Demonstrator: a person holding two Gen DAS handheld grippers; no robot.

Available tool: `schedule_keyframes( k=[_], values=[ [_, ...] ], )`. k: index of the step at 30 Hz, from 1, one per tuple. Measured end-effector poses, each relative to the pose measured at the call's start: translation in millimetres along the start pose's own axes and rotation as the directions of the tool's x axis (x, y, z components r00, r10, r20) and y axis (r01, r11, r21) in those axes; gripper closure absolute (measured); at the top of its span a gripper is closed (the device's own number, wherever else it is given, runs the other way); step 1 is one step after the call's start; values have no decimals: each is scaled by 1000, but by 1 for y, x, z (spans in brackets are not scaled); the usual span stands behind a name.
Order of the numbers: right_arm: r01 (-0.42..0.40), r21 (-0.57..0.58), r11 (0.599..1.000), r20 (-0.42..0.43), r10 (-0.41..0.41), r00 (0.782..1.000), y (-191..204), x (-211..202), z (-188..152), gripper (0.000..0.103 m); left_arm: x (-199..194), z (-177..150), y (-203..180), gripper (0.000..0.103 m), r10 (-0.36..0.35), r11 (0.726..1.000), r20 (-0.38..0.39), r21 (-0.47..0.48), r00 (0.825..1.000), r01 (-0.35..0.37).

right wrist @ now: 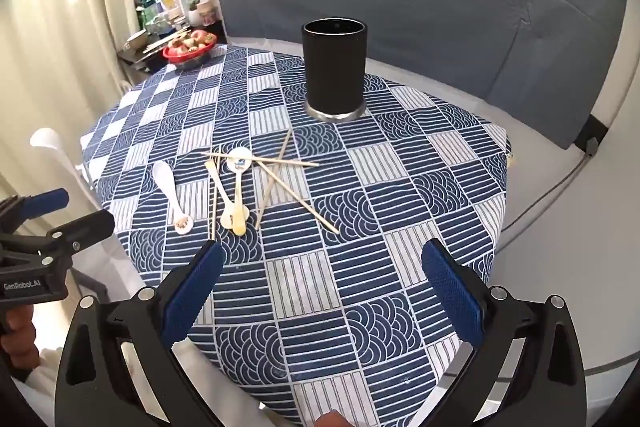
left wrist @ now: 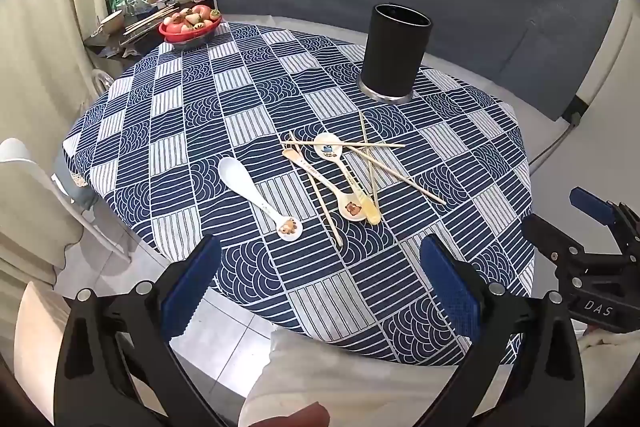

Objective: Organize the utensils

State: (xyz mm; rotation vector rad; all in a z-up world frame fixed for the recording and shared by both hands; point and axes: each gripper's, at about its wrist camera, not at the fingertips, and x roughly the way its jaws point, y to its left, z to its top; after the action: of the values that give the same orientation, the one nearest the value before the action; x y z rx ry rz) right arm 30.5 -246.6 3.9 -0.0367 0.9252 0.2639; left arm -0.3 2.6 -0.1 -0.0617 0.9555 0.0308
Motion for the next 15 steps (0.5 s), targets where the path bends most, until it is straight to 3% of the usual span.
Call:
schedule_keyframes(
  k=[15],
  values=[
    [-7, -5, 1000, -9, 7, 1000, -1, 1, 5, 8, -3, 3, -2, 6, 18, 1000, 15, 7, 1000, -18]
  ],
)
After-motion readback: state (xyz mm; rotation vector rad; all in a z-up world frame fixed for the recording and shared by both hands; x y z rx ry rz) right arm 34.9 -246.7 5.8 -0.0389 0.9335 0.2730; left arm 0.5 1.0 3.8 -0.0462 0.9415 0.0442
